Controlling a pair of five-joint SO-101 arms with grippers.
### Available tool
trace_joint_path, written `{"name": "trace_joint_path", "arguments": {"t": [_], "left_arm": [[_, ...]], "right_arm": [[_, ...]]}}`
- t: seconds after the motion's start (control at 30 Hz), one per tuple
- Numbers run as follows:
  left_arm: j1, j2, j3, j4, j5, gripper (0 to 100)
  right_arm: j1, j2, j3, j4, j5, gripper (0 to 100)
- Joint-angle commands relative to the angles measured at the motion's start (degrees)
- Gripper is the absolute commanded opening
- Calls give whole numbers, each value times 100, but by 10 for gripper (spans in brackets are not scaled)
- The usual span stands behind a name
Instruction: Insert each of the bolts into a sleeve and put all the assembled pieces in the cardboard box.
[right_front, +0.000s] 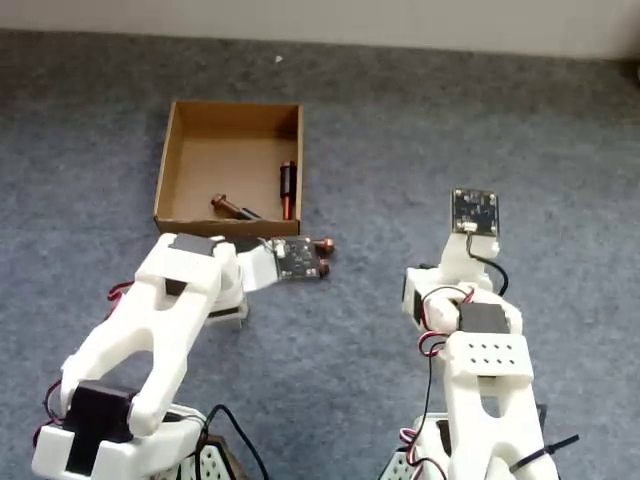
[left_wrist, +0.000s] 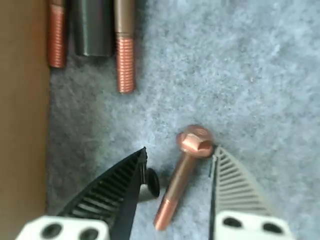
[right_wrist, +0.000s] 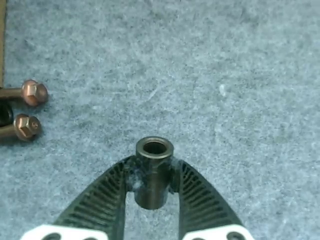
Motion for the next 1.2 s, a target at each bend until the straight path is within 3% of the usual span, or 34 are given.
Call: {"name": "trace_joint_path", "arguments": {"t": [0.0,0.17,0.4,0.6,0.9,1.17], "left_arm": [[-57,-189,347,-607,-325,162],[-22,-198,497,-686,-369,130],[-22,-242,514,-659,-334,5],[-13,-251,136,211,-281,6],[-13,-523,-1174,1284,1222,5],[303,-2730,-901,1319,2409,5]], "right_arm": [[57,-110,-40,-136,-9,5],[57,-110,-40,-136,-9,5],[57,-110,-40,-127,-9,5],[57,-163,-40,-119,-9,5],[48,-180,-92,233,-9,5],[31,-1007,-391,769,0,5]]}}
